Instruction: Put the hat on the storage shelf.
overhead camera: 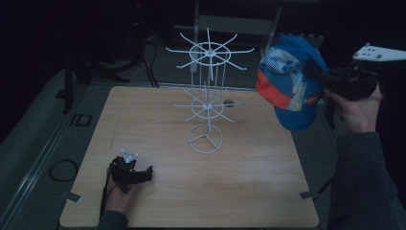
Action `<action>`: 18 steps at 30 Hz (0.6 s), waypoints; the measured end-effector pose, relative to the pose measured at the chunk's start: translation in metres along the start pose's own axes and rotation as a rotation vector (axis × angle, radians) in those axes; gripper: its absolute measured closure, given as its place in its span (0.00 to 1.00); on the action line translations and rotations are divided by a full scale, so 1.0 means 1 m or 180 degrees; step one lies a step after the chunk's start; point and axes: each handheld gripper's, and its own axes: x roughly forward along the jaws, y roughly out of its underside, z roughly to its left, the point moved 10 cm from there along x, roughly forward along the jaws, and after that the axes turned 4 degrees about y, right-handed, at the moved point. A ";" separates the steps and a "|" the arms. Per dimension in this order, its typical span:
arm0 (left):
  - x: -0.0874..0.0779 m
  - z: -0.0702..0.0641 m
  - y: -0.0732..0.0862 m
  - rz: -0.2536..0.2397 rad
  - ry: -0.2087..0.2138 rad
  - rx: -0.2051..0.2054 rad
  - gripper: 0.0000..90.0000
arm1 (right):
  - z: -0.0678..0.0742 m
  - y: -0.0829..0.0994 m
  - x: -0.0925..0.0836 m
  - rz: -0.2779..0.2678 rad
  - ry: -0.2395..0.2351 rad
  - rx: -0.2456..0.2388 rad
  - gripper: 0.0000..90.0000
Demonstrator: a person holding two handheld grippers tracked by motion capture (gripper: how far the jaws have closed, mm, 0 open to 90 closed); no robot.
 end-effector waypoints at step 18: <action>0.000 0.000 0.000 -0.0004 -0.0001 -0.0007 0.03 | 0.032 -0.045 0.005 -0.0334 -0.0224 -0.0081 0.98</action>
